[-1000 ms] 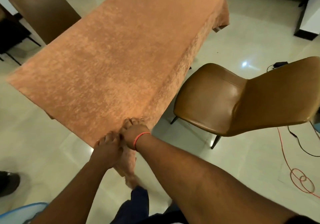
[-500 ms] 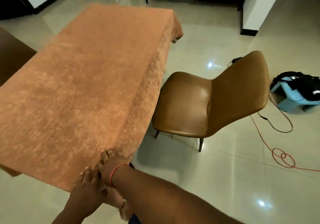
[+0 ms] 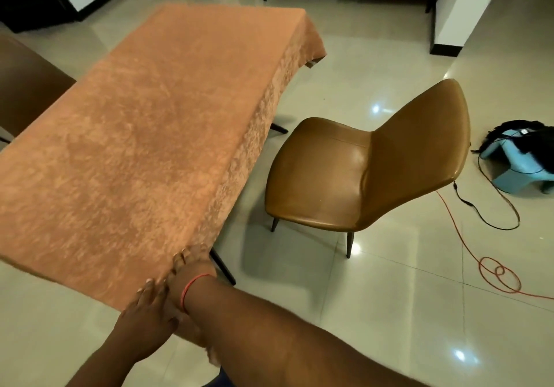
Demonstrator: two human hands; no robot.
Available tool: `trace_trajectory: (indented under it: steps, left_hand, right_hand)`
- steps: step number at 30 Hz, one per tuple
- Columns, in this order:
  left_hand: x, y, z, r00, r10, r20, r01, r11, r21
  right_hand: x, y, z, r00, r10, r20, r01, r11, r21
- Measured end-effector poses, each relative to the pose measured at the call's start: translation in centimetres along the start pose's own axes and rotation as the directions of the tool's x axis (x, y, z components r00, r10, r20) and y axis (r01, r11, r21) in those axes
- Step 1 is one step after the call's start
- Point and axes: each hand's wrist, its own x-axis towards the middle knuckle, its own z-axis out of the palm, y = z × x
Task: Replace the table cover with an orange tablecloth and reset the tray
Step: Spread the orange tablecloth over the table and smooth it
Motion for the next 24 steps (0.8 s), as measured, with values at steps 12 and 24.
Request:
trace_trajectory:
  steps: [12,24]
  left_hand:
    - [-1.7,1.2,0.0,0.997,-0.072,-0.021,0.069,0.992,-0.11]
    - [-3.2,2.6,-1.1,0.998,-0.068,-0.009,0.067,0.991,-0.115]
  right_hand:
    - [-1.1,-2.9,2.1,0.991,-0.071,-0.109,0.087,0.986,0.142]
    - [-1.9,-2.8,1.9,0.992,-0.061,-0.113,0.068,0.996,0.059]
